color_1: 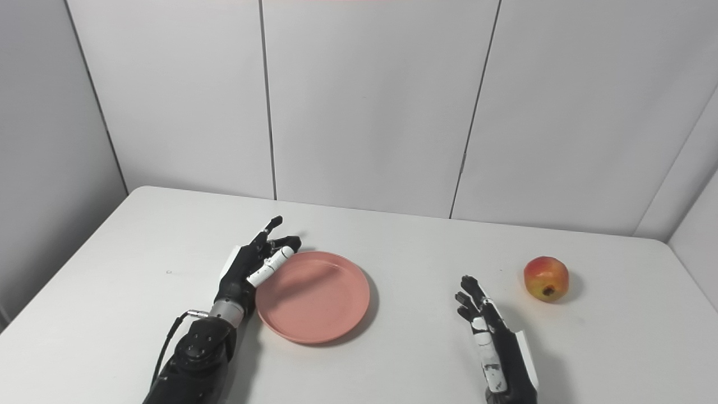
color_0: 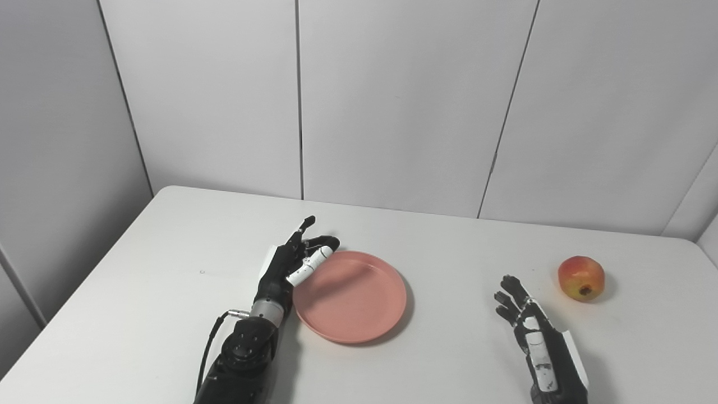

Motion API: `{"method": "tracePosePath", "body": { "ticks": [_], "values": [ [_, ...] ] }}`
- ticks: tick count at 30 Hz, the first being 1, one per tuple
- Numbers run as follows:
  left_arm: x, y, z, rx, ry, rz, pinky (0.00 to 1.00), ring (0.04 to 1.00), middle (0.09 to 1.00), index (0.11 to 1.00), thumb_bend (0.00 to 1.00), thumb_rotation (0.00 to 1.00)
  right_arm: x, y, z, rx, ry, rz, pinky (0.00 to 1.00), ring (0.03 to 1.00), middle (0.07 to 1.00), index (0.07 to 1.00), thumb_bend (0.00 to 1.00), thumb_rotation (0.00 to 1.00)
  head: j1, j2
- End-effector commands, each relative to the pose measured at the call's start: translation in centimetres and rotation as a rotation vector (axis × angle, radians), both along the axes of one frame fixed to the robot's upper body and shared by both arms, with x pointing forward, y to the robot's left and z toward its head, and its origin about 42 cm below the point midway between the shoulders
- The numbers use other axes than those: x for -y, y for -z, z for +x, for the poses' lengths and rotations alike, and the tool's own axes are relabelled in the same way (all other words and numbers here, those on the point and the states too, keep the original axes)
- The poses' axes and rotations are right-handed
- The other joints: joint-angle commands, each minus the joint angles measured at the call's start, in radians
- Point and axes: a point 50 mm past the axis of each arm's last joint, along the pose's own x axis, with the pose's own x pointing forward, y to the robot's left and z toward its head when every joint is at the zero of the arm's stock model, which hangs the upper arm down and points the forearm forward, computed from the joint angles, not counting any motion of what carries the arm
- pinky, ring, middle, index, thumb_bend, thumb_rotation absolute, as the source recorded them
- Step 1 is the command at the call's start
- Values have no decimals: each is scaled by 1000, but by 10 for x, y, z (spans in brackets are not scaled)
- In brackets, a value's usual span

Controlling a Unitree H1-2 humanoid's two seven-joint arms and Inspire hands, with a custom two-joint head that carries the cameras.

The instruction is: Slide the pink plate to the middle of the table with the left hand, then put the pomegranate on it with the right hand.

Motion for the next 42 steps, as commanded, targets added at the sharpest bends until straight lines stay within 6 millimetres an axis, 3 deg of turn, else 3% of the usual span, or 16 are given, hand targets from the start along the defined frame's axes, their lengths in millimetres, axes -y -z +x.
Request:
{"method": "tracePosePath", "body": {
  "ticks": [1,13,23,28,42],
  "values": [
    [23,-10,6,37,74,-9,665,749,762,921,839,717,-14,37,-27,-140,5,35,895,886,921,887,819,971,-14,4],
    [54,-3,-6,48,99,-38,684,772,771,899,801,728,-21,36,-27,-139,4,25,897,890,924,890,838,976,-33,11],
    [78,-4,-18,69,133,-55,715,785,777,913,827,722,-25,36,-29,-135,2,18,894,888,923,891,829,974,-51,19],
    [84,-2,-23,84,111,-81,694,780,814,964,818,650,-26,35,-30,-132,0,14,894,887,921,888,819,979,-58,25],
    [78,1,-31,95,102,-91,695,764,813,976,798,645,-35,31,-35,-126,-1,19,878,888,920,888,781,958,-138,48]
  ]
}}
